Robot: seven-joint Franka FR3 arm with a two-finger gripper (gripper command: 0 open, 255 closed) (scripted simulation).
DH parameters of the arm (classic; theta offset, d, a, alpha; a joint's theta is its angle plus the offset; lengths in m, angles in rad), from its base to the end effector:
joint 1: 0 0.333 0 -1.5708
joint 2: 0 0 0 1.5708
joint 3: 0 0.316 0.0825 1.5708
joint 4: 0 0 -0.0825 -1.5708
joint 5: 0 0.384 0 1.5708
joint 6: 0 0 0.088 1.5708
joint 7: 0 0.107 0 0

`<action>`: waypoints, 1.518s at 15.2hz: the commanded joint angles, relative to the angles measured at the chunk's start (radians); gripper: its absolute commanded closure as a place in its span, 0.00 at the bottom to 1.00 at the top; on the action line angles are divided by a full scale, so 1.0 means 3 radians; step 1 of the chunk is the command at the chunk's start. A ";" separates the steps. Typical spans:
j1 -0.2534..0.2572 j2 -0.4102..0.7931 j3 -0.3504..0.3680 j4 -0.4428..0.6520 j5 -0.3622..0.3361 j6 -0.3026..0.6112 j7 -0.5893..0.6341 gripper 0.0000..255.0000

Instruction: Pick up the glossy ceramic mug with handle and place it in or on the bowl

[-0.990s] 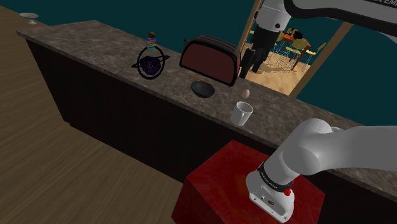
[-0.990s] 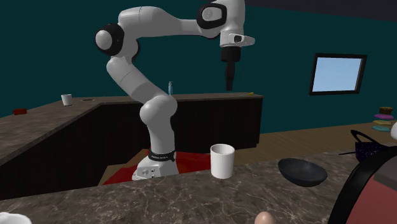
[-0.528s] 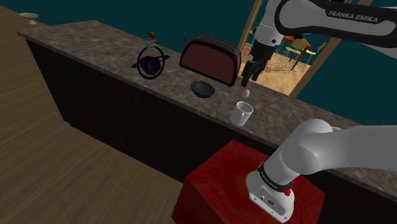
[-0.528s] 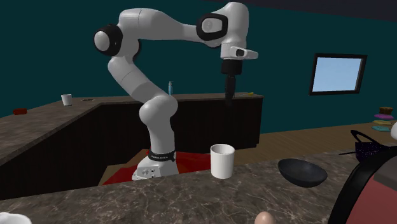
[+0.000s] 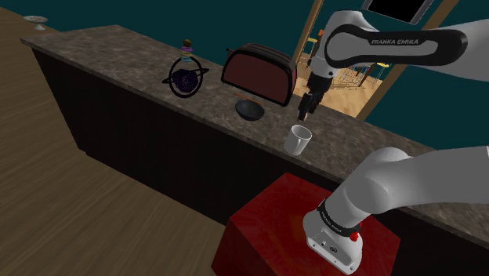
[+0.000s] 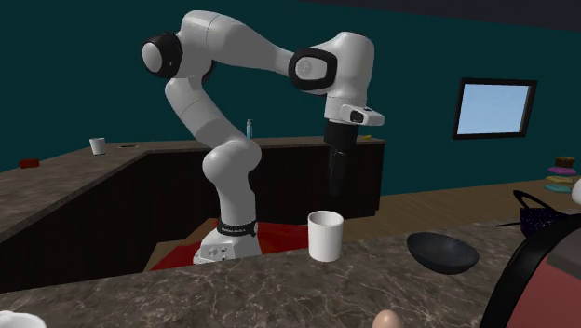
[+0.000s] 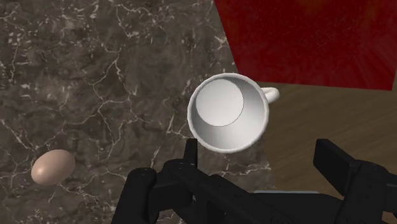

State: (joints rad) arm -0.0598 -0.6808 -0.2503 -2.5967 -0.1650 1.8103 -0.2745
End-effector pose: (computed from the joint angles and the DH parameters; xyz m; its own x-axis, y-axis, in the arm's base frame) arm 0.3139 -0.1163 0.4548 0.9907 0.0780 -0.1113 0.0747 -0.9966 -0.0334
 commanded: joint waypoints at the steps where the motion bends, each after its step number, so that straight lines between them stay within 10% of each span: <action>1: -0.0048 0.0141 -0.0152 -0.0083 -0.0076 0.0180 -0.0153 0.00; 21: -0.0128 0.0672 -0.0519 -0.0403 -0.0226 0.0927 -0.0460 0.00; 22: -0.0128 0.0672 -0.0519 -0.0403 -0.0226 0.0927 -0.0460 1.00; 23: -0.0128 0.0672 -0.0519 -0.0403 -0.0226 0.0927 -0.0460 1.00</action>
State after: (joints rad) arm -0.0981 -0.4793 -0.4059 -2.7177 -0.2328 2.0884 -0.4125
